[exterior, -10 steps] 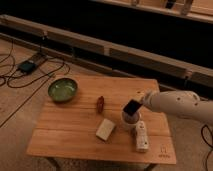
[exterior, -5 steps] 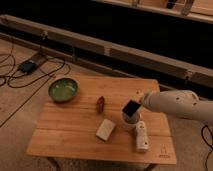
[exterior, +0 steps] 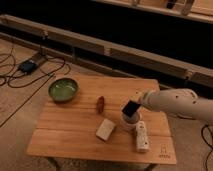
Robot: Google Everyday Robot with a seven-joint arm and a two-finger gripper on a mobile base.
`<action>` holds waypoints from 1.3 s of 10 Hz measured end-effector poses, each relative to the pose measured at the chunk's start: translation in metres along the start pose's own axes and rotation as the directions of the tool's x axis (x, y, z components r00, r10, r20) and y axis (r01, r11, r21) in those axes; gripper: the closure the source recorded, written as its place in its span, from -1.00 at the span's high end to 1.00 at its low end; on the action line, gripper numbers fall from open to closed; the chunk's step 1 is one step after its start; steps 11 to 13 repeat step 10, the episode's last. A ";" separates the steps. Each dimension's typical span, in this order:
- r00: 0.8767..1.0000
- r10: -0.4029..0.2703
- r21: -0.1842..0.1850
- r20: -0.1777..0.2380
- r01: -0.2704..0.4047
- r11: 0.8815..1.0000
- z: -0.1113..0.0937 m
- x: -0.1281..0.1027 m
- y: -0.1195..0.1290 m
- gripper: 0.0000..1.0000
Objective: Place the eraser in the ceramic cup
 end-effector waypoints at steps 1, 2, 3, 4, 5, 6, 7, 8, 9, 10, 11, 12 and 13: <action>1.000 -0.002 0.000 -0.001 0.002 1.000 0.000 0.000 0.001 0.60; 1.000 -0.006 0.000 -0.004 0.006 1.000 0.000 0.001 0.003 0.60; 1.000 -0.010 -0.001 -0.007 0.010 1.000 0.000 0.001 0.005 0.60; 1.000 -0.012 -0.001 -0.011 0.012 1.000 0.001 0.002 0.007 0.60; 1.000 -0.012 -0.001 -0.013 0.012 1.000 0.001 0.002 0.008 0.60; 1.000 -0.013 0.000 -0.014 0.013 1.000 0.001 0.002 0.009 0.60; 1.000 -0.014 0.000 -0.015 0.014 1.000 0.001 0.002 0.009 0.60; 1.000 -0.016 0.000 -0.018 0.016 1.000 0.001 0.003 0.010 0.60; 1.000 -0.018 0.000 -0.024 0.018 1.000 0.002 0.004 0.011 0.60; 0.999 -0.024 0.000 -0.035 0.024 1.000 0.003 0.004 0.012 0.60; 0.999 -0.024 0.000 -0.035 0.024 1.000 0.003 0.004 0.012 0.60; 0.999 -0.024 0.000 -0.035 0.024 1.000 0.003 0.004 0.012 0.60; 0.999 -0.024 0.000 -0.035 0.024 1.000 0.003 0.004 0.012 0.60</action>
